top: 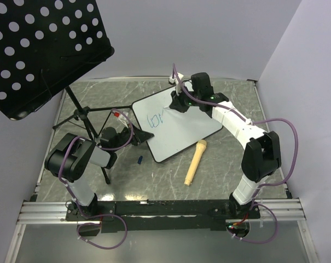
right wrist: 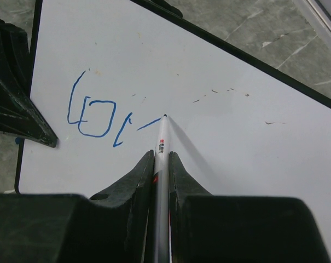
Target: Write a sentence on the whiteboard
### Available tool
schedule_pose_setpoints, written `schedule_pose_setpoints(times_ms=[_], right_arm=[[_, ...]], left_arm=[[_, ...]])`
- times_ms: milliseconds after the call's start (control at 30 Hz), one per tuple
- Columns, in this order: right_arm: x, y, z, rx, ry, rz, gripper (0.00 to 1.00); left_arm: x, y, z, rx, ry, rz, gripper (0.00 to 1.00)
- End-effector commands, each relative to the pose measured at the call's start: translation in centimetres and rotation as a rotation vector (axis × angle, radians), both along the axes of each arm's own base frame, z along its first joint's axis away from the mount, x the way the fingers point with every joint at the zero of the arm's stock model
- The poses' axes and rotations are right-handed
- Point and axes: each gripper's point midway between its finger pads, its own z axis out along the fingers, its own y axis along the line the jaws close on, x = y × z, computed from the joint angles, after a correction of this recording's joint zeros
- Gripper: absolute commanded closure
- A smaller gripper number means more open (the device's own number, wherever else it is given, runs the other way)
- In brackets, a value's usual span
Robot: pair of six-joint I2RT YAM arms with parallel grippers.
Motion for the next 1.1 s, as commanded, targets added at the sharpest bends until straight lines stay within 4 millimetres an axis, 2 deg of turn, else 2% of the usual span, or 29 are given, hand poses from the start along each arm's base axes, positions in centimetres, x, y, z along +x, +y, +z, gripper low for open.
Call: schedule_pose_setpoints(times_ms=[0, 300, 600, 1067], right_arm=[[-0.9, 0.5, -0.1, 0.014, 0.009, 0.03, 1.0], [-1.6, 0.6, -1.8, -0.001, 0.048, 0.044, 1.0], [-3.1, 1.0, -1.8, -0.003, 0.054, 0.08, 1.0], [-4.9, 0.8, -3.0, -0.025, 0.078, 0.094, 1.0]], left_arm=[[-0.2, -0.9, 4.3, -0.048, -0.236, -0.06, 0.99], [-0.2, -0.9, 4.4, -0.045, -0.237, -0.061, 0.99], [0.0, -0.9, 4.4, -0.043, -0.239, -0.06, 0.99], [-0.1, -0.8, 4.5, -0.04, -0.244, -0.056, 0.99]])
